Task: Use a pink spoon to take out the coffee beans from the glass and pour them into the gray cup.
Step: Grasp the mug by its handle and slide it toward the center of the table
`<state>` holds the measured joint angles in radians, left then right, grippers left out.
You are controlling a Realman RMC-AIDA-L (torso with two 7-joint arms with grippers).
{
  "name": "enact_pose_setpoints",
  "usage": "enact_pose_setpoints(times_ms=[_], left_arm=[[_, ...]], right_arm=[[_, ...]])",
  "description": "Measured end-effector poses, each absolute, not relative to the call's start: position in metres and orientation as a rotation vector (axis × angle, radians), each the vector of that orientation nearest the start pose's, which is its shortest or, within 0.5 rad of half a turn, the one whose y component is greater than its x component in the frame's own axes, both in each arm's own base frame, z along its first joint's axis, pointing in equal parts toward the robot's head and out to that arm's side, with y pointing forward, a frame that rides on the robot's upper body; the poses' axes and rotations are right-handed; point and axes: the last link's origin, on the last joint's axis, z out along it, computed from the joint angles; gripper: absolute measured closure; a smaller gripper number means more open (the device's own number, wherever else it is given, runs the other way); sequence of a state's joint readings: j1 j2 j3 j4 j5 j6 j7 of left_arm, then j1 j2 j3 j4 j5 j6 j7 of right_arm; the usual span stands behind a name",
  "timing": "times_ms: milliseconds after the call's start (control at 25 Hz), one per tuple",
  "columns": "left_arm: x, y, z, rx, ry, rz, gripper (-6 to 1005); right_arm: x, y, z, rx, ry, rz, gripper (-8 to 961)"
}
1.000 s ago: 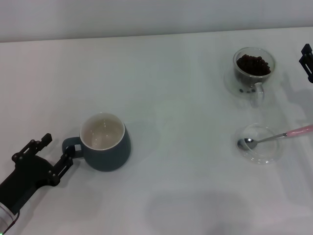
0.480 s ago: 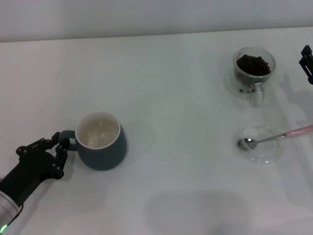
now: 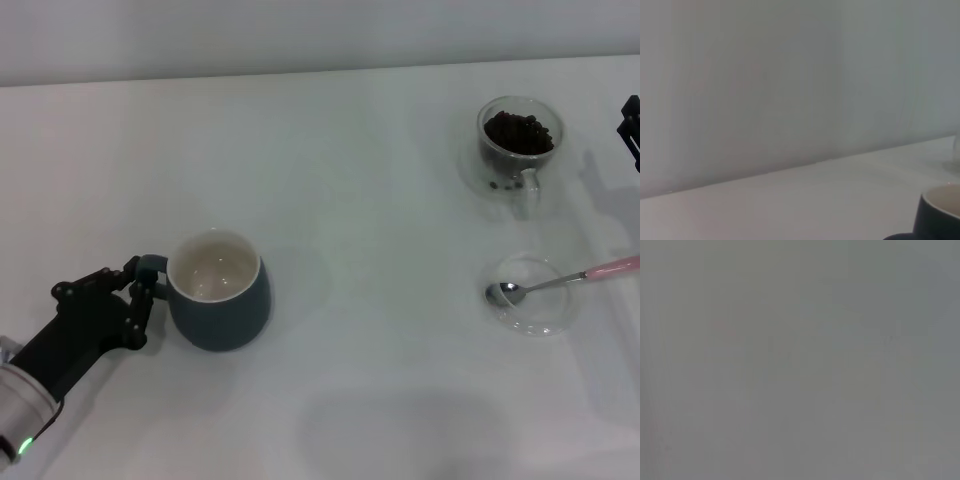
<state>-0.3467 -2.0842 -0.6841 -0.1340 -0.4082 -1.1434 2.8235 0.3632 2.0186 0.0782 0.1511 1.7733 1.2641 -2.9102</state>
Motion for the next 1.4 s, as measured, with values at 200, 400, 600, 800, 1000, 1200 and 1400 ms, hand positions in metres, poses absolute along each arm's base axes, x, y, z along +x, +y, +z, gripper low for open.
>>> enact_pose_setpoints(times_ms=[200,400,600,800,1000,1200,1400], left_arm=[[-0.318,0.273,-0.091,-2.174,-0.527,-0.641,873],[-0.303,0.283,-0.105,-2.235,-0.510,-0.621,882],[-0.286,0.291,-0.113,-2.281,-0.471,-0.635,887],[-0.276,0.298,-0.116,-2.298,-0.440,-0.653,891],[-0.274,0.301,-0.116,-2.305,-0.431,-0.648,891],[-0.271,0.303,-0.120,-2.326,-0.420,-0.631,889],[-0.262,0.303,-0.133,-2.393,-0.397,-0.578,892]], right_arm=[[0.381,0.291,0.020,-1.394,0.689,0.679,110],[0.380,0.294,0.019,-1.398,0.702,0.693,110],[0.380,0.295,0.019,-1.402,0.701,0.693,110],[0.381,0.295,0.019,-1.401,0.705,0.689,110],[0.381,0.295,0.020,-1.398,0.706,0.686,110],[0.383,0.295,0.020,-1.396,0.709,0.680,111],[0.384,0.295,0.022,-1.395,0.705,0.672,111]])
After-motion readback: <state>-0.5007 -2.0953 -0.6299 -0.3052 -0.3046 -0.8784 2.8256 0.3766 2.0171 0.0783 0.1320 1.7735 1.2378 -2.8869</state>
